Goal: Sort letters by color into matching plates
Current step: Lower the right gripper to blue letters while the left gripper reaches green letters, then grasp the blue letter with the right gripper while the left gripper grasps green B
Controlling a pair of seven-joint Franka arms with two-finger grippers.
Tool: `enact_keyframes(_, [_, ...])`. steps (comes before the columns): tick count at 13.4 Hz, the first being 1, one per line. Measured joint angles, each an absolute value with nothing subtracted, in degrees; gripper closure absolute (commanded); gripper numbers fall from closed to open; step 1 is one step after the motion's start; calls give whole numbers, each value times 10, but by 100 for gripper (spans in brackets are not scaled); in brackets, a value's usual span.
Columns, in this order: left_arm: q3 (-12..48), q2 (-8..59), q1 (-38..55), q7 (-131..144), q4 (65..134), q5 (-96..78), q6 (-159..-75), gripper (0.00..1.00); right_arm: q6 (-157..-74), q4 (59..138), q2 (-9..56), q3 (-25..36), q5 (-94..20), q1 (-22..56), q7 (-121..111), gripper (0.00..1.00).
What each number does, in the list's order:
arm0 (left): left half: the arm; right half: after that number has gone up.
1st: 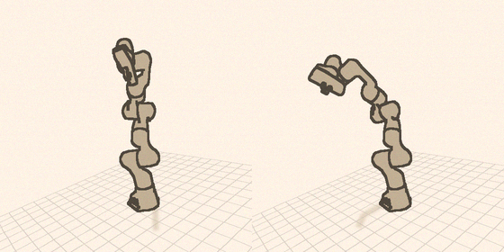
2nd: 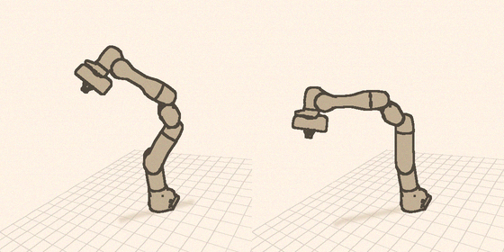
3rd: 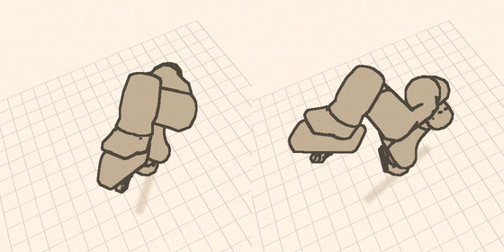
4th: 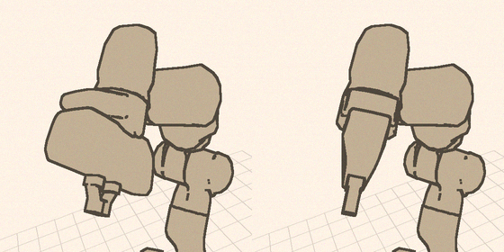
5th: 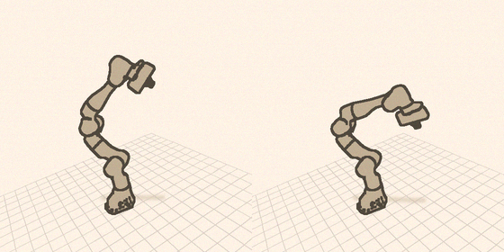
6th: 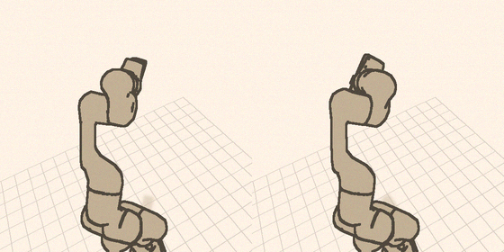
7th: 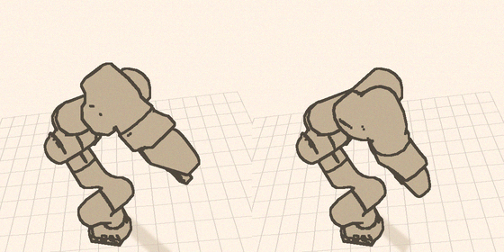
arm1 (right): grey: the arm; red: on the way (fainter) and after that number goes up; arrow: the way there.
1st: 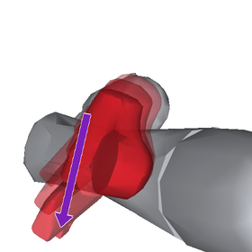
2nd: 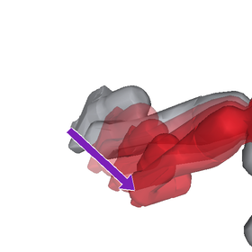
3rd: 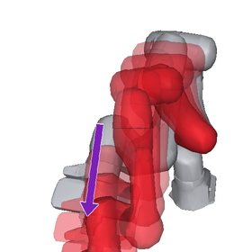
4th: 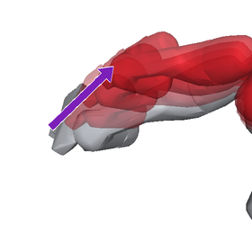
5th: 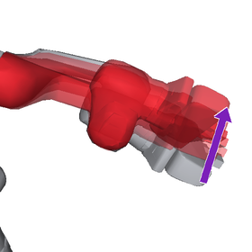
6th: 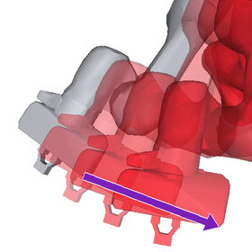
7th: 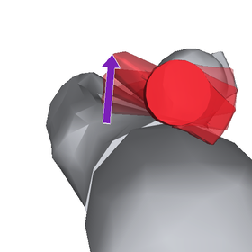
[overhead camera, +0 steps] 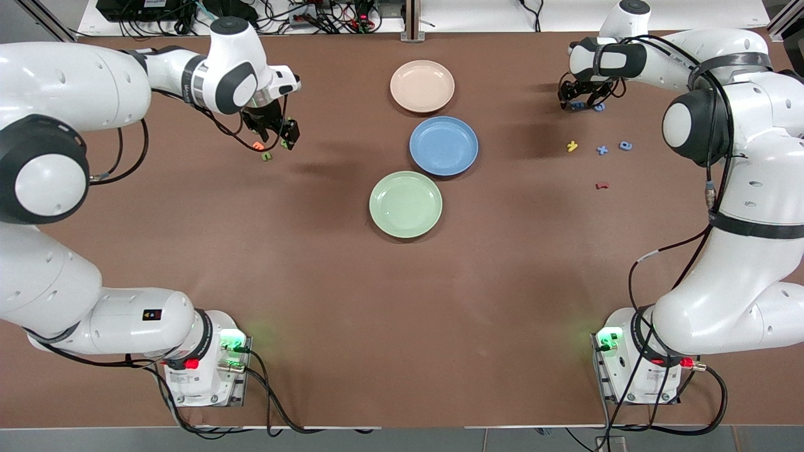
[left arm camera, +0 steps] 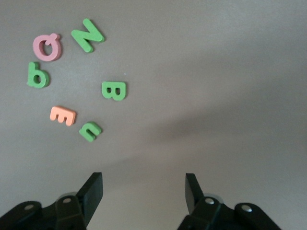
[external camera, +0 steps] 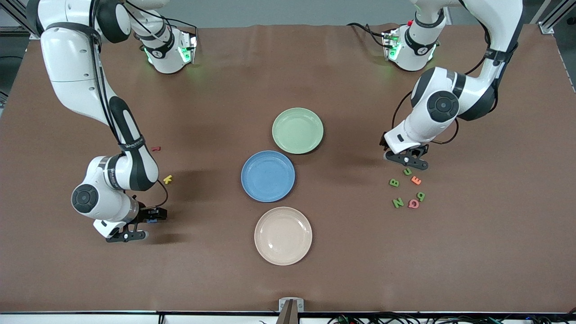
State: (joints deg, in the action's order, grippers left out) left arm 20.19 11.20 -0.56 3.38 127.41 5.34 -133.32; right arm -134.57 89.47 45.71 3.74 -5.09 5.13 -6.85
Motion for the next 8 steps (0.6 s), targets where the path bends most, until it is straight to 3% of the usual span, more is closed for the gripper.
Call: enact_keyframes(8, [200,210,-56,33,1269,101,-1468,30,-1345,891,457,37,-51,51,-70,60])
